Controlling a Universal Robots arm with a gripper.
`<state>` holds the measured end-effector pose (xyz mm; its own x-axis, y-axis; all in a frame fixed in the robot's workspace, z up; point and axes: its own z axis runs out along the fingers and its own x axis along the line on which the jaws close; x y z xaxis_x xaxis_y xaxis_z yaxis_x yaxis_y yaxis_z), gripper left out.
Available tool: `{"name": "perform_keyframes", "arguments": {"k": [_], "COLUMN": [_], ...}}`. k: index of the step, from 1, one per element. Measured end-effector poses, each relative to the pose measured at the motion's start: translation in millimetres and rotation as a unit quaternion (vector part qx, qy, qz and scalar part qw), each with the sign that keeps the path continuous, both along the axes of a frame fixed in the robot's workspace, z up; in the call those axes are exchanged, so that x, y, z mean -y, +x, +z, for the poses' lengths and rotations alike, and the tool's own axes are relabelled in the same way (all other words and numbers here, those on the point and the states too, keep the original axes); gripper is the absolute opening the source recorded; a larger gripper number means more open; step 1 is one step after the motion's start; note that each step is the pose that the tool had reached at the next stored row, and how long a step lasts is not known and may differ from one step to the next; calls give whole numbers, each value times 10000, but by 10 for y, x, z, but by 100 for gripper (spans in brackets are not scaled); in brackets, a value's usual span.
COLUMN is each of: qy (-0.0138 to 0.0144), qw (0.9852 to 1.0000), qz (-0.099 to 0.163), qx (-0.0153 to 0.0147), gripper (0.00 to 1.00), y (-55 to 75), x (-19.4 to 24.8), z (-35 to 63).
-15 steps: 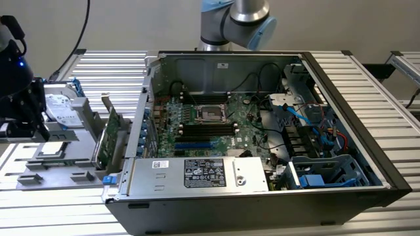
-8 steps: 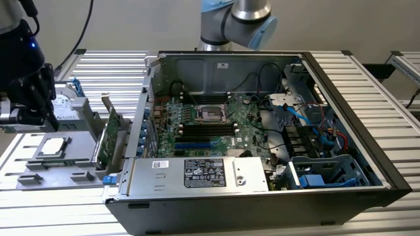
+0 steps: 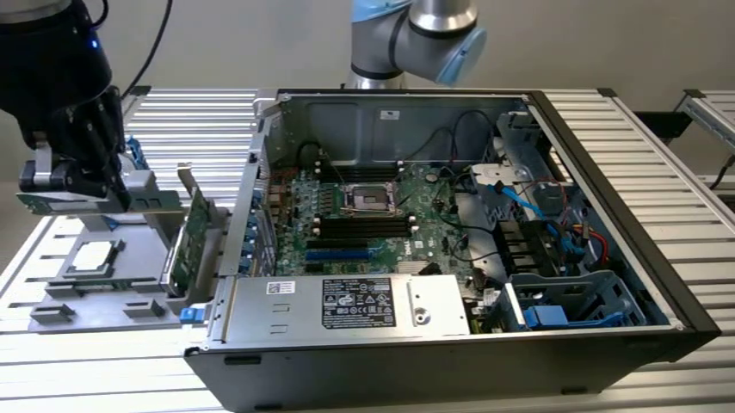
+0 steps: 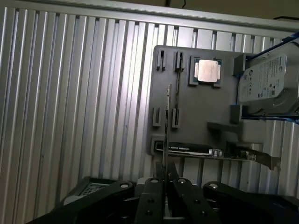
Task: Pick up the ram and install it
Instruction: 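Pick up the ram and move it above insertion slot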
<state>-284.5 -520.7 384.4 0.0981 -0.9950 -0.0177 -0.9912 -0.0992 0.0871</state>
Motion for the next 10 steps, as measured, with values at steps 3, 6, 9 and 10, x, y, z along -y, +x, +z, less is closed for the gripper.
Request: {"name": "perform_keyframes", "arguments": {"k": [3,6,9,10], "qy": [15,26,36,40], "qw": [10000,10000,10000,10000], "qz": [2,5,8,9], "qx": [1,1,0,0], "gripper": [14,14,14,14], "y": [136,274,405,448], "x": [0,0,0,0], "z": [57,112,149,159]}}
